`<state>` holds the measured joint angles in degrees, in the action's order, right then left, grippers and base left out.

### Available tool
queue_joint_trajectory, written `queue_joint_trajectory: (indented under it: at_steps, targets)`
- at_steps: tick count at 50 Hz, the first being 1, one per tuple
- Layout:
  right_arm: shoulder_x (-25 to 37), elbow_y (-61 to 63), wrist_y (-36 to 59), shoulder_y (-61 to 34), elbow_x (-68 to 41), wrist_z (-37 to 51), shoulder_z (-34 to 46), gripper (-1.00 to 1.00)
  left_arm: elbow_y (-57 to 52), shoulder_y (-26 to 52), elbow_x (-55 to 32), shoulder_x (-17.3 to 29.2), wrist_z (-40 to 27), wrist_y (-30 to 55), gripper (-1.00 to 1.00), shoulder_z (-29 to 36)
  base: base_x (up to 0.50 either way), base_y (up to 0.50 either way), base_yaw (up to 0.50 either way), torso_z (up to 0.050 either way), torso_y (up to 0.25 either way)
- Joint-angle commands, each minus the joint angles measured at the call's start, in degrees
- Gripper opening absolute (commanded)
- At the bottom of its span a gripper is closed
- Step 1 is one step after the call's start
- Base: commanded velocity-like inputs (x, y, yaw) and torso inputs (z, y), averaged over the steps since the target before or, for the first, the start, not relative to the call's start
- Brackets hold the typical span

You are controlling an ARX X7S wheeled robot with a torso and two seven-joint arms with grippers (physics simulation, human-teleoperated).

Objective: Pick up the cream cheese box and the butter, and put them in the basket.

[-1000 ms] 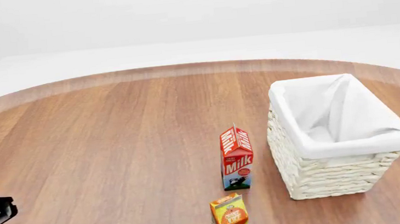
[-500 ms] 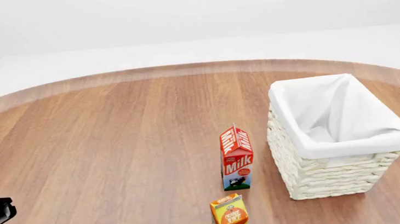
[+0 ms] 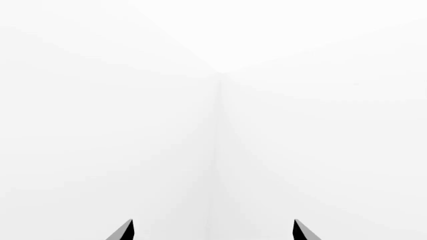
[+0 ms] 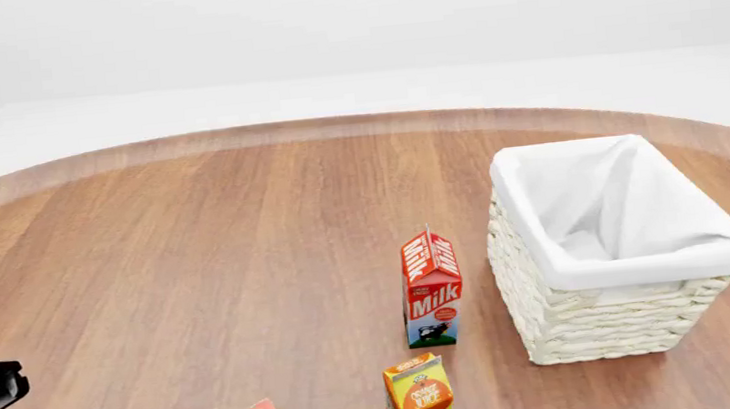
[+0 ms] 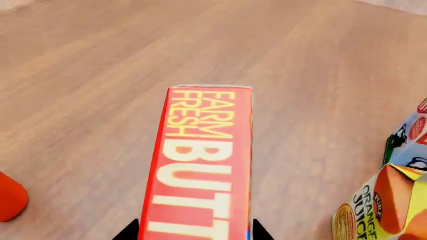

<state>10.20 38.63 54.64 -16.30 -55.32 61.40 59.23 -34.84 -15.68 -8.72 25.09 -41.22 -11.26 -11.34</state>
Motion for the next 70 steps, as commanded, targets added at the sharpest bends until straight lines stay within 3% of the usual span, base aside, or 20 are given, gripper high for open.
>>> queue_joint_trajectory:
  at_steps: [1,7,15,20,23,29,42,45,53,58,64,70]
  targets:
    - [-4.08,12.27,5.3,-5.11,-1.73,6.83,-3.54,-1.0,0.42,0.18,0.47,-1.07,1.33,0.13,1.0,-1.33,0.0,0.0,0.0,0.0,0.0]
    - [-6.25,16.12,8.53,-7.88,-6.82,12.25,-5.49,-1.0,0.07,0.05,0.31,-0.99,1.22,0.23,1.0,-1.59,0.0,0.0,0.0,0.0,0.0]
    - [-8.81,19.39,10.28,-16.84,-26.39,28.27,-12.39,-1.0,-0.84,-0.11,0.12,-0.87,1.01,0.72,1.0,-1.88,0.0,0.0,0.0,0.0,0.001]
    - [-8.29,20.75,15.09,-16.66,-32.16,28.57,-21.6,-1.0,-1.6,-0.3,0.01,-0.73,0.87,1.14,1.0,-2.17,0.0,0.0,0.0,0.0,0.0]
    - [-5.12,21.3,14.74,-17.97,-34.81,28.58,-25.86,-1.0,-1.92,-0.55,-0.14,-0.69,0.73,1.19,1.0,-2.56,0.0,0.0,0.0,0.0,0.003]
    - [4.16,21.37,7.34,-22.85,-37.53,28.59,-27.17,-1.0,-2.56,-0.75,0.01,-0.62,0.6,1.41,1.0,-2.72,0.0,0.0,0.0,0.0,0.0]
    - [24.08,21.37,-14.87,-41.05,-40.76,28.6,-13.42,-1.0,-4.96,-1.82,-0.54,-0.2,0.12,2.36,1.0,-4.33,0.0,0.0,0.0,0.001,0.001]
    - [28.77,21.37,-18.29,-46.32,-45.22,28.6,-13.21,-1.0,-5.69,-2.22,-0.81,-0.11,-0.1,2.67,1.0,-5.03,0.0,0.0,0.0,0.0,0.003]
    - [41.43,21.37,-17.27,-54.72,-55.57,28.6,-19.05,-1.0,-7.5,-3.19,-1.51,0.18,-0.53,3.31,1.0,-6.8,0.0,0.0,0.0,0.001,0.001]
    - [50.83,21.37,-18.24,-63.88,-60.03,28.59,-17.55,-1.0,-6.79,-2.77,-1.0,0.01,-0.37,3.12,1.0,-5.83,0.0,0.0,0.0,0.0,0.0]
    - [55.39,21.29,-19.33,-78.99,-61.78,28.54,-6.57,-1.0,-6.65,-2.56,-0.88,0.04,-0.34,3.23,1.0,-5.59,0.0,0.0,0.0,0.0,0.002]
    - [56.71,14.34,-10.58,-83.02,-58.23,21.28,-6.77,-1.0,-6.51,-2.24,-0.61,0.07,-0.27,3.42,1.0,-5.08,0.0,0.0,0.0,0.0,0.0]
